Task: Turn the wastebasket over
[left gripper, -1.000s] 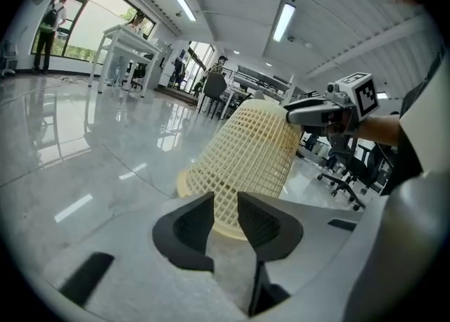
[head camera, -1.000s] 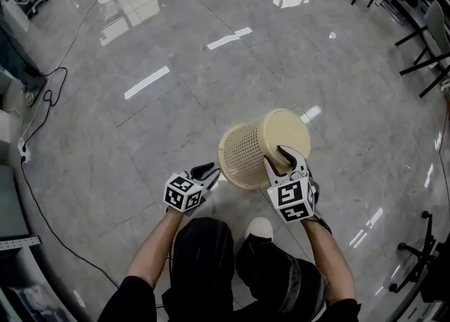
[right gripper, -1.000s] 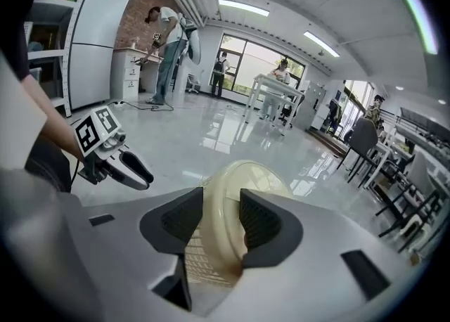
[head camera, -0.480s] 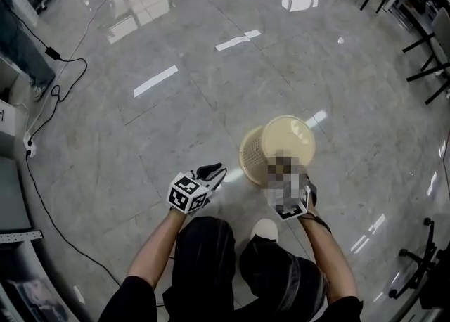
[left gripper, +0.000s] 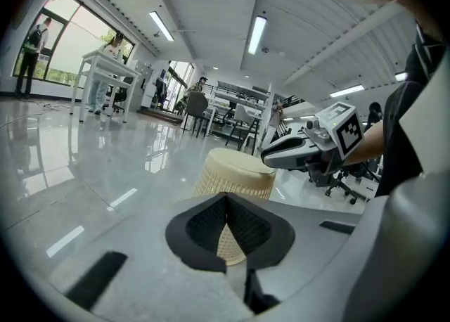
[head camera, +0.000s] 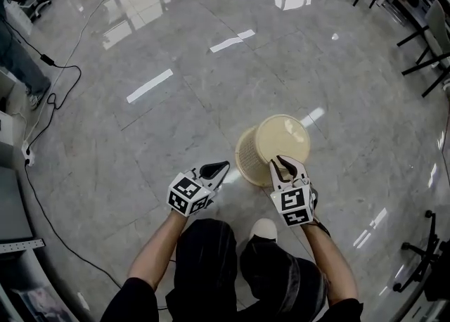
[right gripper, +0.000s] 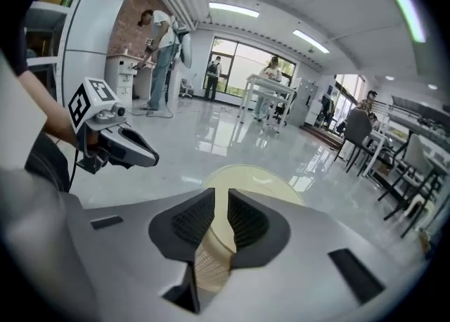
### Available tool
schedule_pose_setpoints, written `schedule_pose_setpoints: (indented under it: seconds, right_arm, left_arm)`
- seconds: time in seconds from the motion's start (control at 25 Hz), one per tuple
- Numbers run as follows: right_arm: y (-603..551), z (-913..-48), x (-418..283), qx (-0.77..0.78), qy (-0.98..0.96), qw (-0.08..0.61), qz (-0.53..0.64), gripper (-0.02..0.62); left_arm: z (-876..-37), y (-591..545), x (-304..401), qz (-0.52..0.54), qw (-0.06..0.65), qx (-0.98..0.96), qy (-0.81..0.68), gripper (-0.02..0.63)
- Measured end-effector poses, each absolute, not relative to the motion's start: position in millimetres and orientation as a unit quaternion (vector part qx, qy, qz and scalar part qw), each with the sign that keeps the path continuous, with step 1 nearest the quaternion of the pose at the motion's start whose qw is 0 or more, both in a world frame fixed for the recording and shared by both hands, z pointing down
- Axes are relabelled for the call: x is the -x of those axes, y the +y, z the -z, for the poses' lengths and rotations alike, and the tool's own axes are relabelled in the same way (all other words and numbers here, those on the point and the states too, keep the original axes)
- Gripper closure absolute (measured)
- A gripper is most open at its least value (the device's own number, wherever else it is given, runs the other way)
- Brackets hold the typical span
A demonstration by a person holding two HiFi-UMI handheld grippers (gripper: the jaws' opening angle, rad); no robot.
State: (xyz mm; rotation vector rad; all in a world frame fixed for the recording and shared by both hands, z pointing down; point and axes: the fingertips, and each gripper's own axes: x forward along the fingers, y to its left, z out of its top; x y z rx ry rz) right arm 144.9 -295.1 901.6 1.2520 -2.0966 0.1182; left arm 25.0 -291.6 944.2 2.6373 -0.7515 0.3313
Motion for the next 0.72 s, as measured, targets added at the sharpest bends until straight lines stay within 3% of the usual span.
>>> schedule_pose_setpoints:
  seconds: [0.36, 0.72]
  right_arm:
    - [-289.0, -864.7, -204.5, -0.555, -0.787, 0.241, -0.125, 0.583]
    - [-289.1, -752.3, -235.4, -0.562, -0.786, 0.222, -0.134, 0.584]
  left_arm:
    - [-890.0, -299.0, -82.1, -0.059, 0.149, -0.955, -0.249, 0.598]
    - [-777.6, -308.2, -111.2, -0.077, 0.138, -0.956, -0.247, 0.598]
